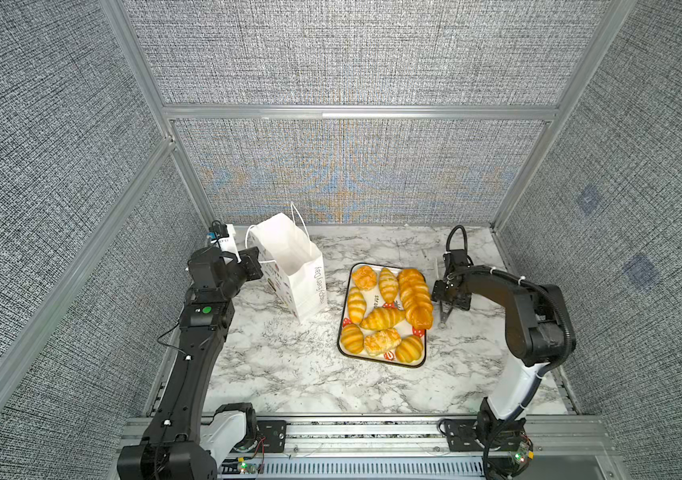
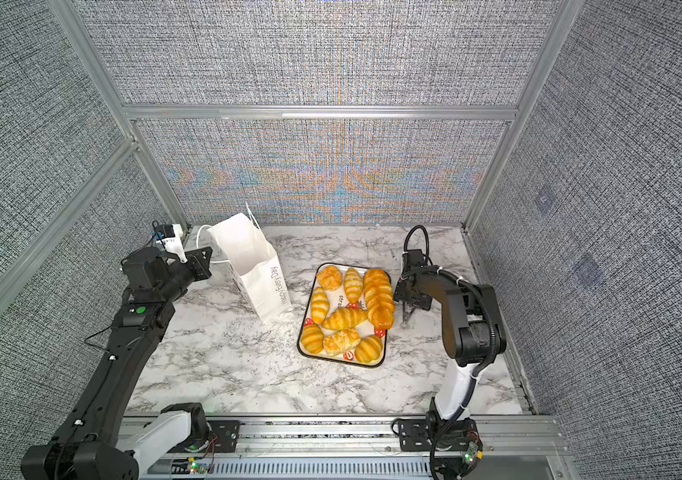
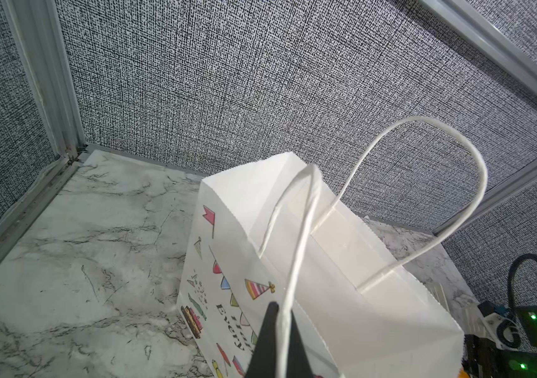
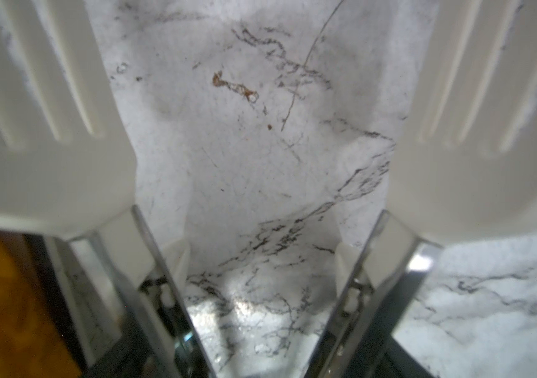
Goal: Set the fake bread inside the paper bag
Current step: 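Grasp the metal tongs with the right gripper and lift them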
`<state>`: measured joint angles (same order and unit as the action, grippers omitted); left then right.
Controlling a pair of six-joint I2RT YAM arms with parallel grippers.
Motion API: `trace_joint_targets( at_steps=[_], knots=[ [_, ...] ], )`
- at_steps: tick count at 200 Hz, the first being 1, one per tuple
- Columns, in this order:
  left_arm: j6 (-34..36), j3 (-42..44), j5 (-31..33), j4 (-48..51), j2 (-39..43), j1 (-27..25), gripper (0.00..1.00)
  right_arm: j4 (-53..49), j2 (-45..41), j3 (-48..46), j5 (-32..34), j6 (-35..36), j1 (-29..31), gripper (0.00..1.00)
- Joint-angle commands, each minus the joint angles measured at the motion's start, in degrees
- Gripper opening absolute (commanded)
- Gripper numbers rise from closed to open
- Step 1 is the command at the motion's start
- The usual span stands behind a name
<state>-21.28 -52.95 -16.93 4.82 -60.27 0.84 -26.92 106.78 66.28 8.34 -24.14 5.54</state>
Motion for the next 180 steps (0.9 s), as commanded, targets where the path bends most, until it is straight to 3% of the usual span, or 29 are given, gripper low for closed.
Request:
trace_joint_targets(
  at_steps=[1,83,180],
  knots=[
    [0.01,0.14,-0.58,-1.04,-0.16,0.11,0.00,-1.20,-0.41,-0.14,0.35,-0.56,0.00,0.73],
    [-0.11,0.20,-0.92,-1.23,-0.24,0.18,0.00,-2.06,-2.83,-0.28,1.24,-0.64,0.10,0.72],
    [-0.09,0.29,-0.96,-1.30,-0.04,0.21,0.00,-4.10,-7.15,-0.95,3.59,-0.39,0.61,0.64]
  ],
)
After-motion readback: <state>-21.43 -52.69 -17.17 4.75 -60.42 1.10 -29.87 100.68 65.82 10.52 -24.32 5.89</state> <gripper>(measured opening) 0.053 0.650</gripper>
